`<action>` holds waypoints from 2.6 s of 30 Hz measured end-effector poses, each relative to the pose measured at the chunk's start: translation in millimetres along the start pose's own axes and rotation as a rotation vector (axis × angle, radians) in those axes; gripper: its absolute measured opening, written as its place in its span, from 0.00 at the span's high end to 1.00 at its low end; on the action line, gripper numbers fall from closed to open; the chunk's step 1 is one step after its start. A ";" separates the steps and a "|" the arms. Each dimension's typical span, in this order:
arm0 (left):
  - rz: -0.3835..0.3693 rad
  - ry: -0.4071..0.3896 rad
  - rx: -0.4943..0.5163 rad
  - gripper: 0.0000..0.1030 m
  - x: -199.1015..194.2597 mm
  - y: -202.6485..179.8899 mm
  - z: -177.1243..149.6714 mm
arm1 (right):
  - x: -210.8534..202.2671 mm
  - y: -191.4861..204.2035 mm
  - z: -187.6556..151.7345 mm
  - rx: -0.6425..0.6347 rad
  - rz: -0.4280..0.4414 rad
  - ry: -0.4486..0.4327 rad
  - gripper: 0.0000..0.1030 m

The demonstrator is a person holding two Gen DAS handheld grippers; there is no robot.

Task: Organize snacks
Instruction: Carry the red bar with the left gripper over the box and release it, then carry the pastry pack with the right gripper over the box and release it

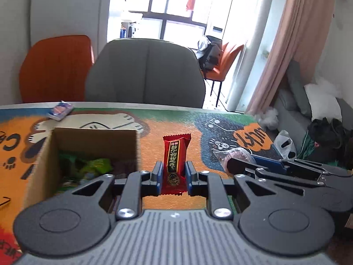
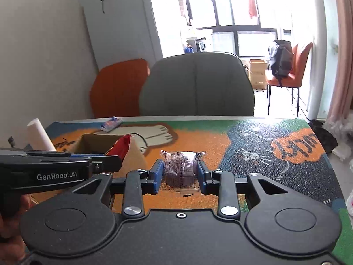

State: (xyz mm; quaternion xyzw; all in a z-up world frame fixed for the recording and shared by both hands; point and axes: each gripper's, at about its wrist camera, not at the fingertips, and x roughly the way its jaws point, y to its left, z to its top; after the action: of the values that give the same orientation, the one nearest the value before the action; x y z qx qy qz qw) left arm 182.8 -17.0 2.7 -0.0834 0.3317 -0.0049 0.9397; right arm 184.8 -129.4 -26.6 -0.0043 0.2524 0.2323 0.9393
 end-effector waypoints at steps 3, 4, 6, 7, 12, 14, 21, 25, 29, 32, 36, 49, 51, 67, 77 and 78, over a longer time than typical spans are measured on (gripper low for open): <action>0.011 -0.012 -0.007 0.81 -11.6 10.4 0.1 | -0.5 11.8 3.2 -0.012 0.013 -0.006 0.70; 0.015 -0.016 -0.008 0.81 -15.4 13.9 0.2 | -0.9 15.6 3.8 -0.017 0.016 -0.007 0.70; 0.025 -0.021 -0.012 0.81 -20.5 20.7 0.7 | 0.1 22.9 4.6 -0.023 0.022 -0.005 0.70; 0.029 -0.021 -0.016 0.81 -22.8 24.4 0.6 | 0.6 26.6 4.7 -0.026 0.027 -0.002 0.70; 0.052 -0.016 -0.034 0.81 -32.2 43.4 -2.7 | 1.6 44.6 7.3 -0.048 0.057 0.011 0.89; 0.058 -0.012 -0.047 0.81 -35.0 51.1 -4.7 | 2.2 51.7 8.2 -0.065 0.060 0.007 0.90; 0.095 0.015 -0.078 0.81 -37.4 73.3 -16.3 | 11.7 44.2 -4.5 -0.040 0.050 0.062 0.90; 0.112 0.035 -0.108 0.81 -34.5 88.8 -24.3 | 19.9 42.6 -18.2 -0.019 0.045 0.115 0.80; 0.126 0.052 -0.125 0.80 -33.0 98.1 -32.4 | 28.8 44.1 -31.4 -0.010 0.055 0.169 0.74; 0.136 0.062 -0.142 0.78 -32.8 104.5 -36.0 | 34.0 45.7 -39.3 -0.005 0.057 0.192 0.62; 0.139 0.055 -0.144 0.77 -37.7 109.1 -39.2 | 41.3 45.8 -48.8 0.014 0.057 0.223 0.54; 0.149 0.025 -0.161 0.72 -52.0 116.7 -41.5 | 68.1 48.8 -68.0 0.025 0.062 0.320 0.50; 0.149 0.019 -0.169 0.70 -53.7 118.0 -41.3 | 69.7 51.4 -69.0 0.006 0.061 0.329 0.48; 0.147 0.008 -0.188 0.62 -55.3 122.7 -41.8 | 56.4 54.9 -67.8 -0.094 0.004 0.291 0.70; 0.147 0.002 -0.200 0.61 -57.9 127.1 -39.8 | 30.9 63.4 -28.0 -0.108 0.022 0.181 0.70; 0.146 0.002 -0.200 0.61 -58.0 127.9 -39.5 | 31.5 64.1 -23.7 -0.112 0.024 0.174 0.70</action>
State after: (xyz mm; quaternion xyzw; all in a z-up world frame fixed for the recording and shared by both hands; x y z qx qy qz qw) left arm 107.0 106.7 -11.9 -0.1524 0.3366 0.0968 0.9242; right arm 169.6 -61.5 -55.2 -0.0741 0.3195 0.2560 0.9094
